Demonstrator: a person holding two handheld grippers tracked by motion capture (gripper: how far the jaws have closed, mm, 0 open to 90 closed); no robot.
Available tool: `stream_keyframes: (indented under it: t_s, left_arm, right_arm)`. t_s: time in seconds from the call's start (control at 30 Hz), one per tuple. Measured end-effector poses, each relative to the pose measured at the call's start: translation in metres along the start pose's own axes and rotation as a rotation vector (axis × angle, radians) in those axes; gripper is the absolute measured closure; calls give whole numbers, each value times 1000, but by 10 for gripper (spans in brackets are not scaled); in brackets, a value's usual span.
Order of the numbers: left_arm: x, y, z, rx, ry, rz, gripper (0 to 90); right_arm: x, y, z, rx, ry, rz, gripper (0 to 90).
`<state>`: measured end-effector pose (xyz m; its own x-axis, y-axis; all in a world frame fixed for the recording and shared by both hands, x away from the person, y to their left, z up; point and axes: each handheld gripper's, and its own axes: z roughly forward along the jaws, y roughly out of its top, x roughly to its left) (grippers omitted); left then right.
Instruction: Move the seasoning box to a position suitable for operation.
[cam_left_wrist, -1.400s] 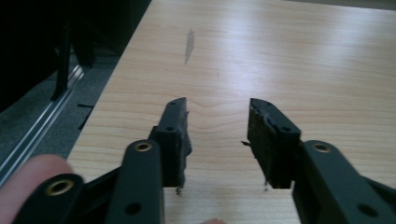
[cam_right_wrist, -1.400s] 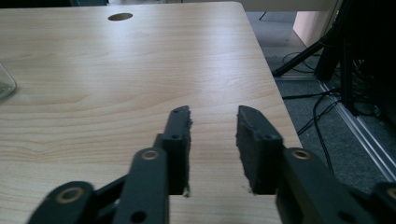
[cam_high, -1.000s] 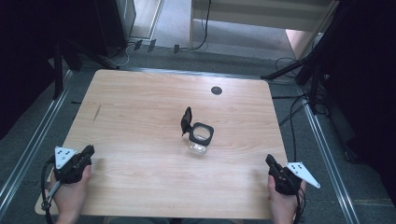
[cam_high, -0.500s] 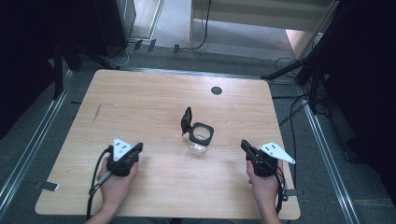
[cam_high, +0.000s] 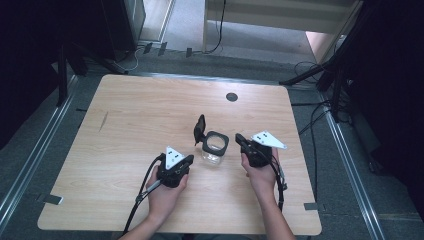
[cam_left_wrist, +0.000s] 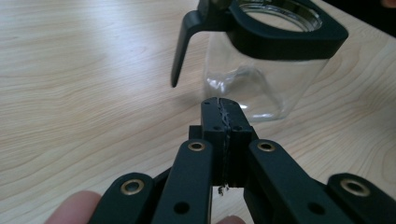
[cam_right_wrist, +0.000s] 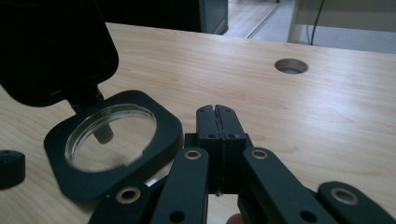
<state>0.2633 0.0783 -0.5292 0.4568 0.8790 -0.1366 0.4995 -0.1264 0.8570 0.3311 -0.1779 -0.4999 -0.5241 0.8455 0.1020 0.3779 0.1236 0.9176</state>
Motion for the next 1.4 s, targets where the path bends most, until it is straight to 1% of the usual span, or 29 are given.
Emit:
stream_keyframes:
  t_s: [0.1,0.13,0.2,0.23,0.27,0.33,0.4,0.43,0.5,0.57,0.7,0.73,0.8,0.9,0.93,1.0,1.07,1.1,1.13,1.17,1.2,1.3,1.33,1.4]
  left_arm:
    - [-4,4,6,0,-8,-5,900]
    - [-6,6,8,1,-8,-7,900]
    - [-9,9,11,6,-12,0,900]
    - [-10,9,12,4,-9,-4,900]
    - [-11,10,13,2,-17,-17,900]
    - [-14,12,16,0,-18,-35,900]
    - [-16,14,20,5,-8,-23,898]
    - [-16,15,20,6,-3,-24,895]
    - [-13,17,20,2,6,-38,894]
    - [-12,18,20,2,14,-56,897]
    - [-11,18,19,4,25,-47,893]
    - [-11,17,19,6,29,-47,894]
    - [-10,18,20,8,38,-47,894]
    - [-7,18,19,6,43,-56,889]
    - [-6,18,19,6,47,-59,891]
    - [-3,18,19,9,50,-60,891]
    - [-1,18,19,13,49,-71,886]
    - [-1,18,19,13,51,-75,887]
    - [-1,18,19,12,59,-71,888]
    - [1,18,18,10,56,-73,888]
    - [2,19,18,9,52,-75,884]
    - [0,18,17,8,63,-75,889]
    - [0,19,17,7,64,-74,894]
    - [2,19,16,10,51,-79,890]
  right_arm:
    - [-1,3,14,9,-4,3,900]
    - [-3,5,18,20,4,22,900]
    - [-5,7,24,30,14,34,900]
    - [-5,7,26,38,14,33,900]
    - [-5,7,27,41,15,34,900]
    - [-5,7,27,39,10,27,900]
    - [-5,5,28,45,18,22,900]
    - [-4,4,29,53,24,19,900]
    - [0,4,30,60,34,0,900]
    - [3,3,30,64,26,-16,900]
    - [2,1,27,58,39,30,900]
    - [3,0,26,57,36,40,900]
    - [6,-2,23,57,26,50,900]
    - [10,-3,19,62,21,50,900]
    - [11,-4,17,56,24,51,900]
    - [14,-7,14,55,29,68,900]
    - [17,-10,12,49,40,78,900]
    - [19,-11,10,52,46,83,900]
    - [23,-12,9,49,53,86,900]
    - [27,-13,7,54,49,83,900]
    - [32,-14,5,57,37,65,900]
    - [44,-15,-1,52,-3,27,900]
    - [48,-15,-2,55,-18,24,900]
    - [51,-14,-4,52,-27,20,900]
